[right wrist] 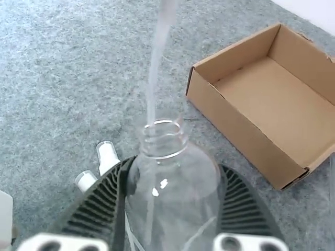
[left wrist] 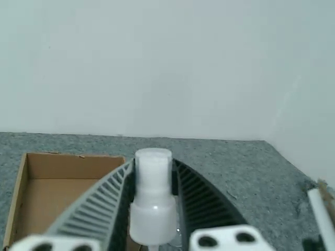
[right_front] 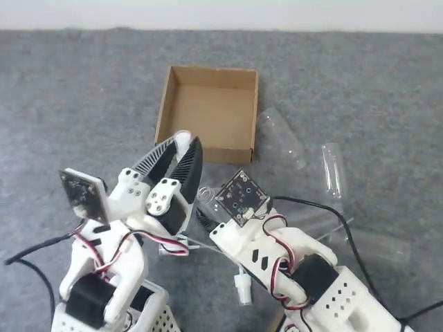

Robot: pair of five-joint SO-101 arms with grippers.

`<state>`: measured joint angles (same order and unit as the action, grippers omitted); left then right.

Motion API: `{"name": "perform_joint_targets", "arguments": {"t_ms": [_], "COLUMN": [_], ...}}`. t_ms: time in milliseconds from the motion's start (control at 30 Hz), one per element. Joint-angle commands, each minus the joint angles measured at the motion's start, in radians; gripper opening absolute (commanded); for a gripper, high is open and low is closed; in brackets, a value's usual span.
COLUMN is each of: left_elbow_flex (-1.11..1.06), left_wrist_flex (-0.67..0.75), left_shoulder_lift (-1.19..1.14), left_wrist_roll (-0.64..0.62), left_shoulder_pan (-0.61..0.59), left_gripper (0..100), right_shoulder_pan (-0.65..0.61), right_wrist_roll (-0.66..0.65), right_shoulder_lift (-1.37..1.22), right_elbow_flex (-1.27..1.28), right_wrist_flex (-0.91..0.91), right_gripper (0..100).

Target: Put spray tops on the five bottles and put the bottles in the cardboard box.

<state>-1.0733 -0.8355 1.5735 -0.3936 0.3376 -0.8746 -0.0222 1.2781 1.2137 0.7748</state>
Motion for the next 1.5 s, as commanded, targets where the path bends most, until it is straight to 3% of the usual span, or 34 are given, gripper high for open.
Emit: {"name": "perform_joint_targets", "arguments": {"t_ms": [0, 367, 600, 1467], "left_elbow_flex": [0.012, 0.012, 0.002, -0.044], "left_wrist_flex": [0.018, 0.014, 0.02, 0.069], "left_shoulder_lift": [0.006, 0.006, 0.006, -0.002], "left_wrist_roll": [0.011, 0.012, 0.012, 0.074], "left_shoulder_pan": [0.002, -0.003, -0.003, 0.005], "left_gripper": [1, 1, 1, 1], "right_shoulder_pan": [0.018, 0.022, 0.133, 0.133], "right_wrist_roll": [0.015, 0.014, 0.014, 0.015], "right_shoulder_lift": [0.031, 0.031, 0.031, 0.031], "right_elbow_flex": [-0.02, 0.009, 0.018, 0.015], "right_wrist_flex": [-0.005, -0.096, -0.174, -0.262], "right_gripper": [12.4, 12.3, 12.3, 12.3]}}
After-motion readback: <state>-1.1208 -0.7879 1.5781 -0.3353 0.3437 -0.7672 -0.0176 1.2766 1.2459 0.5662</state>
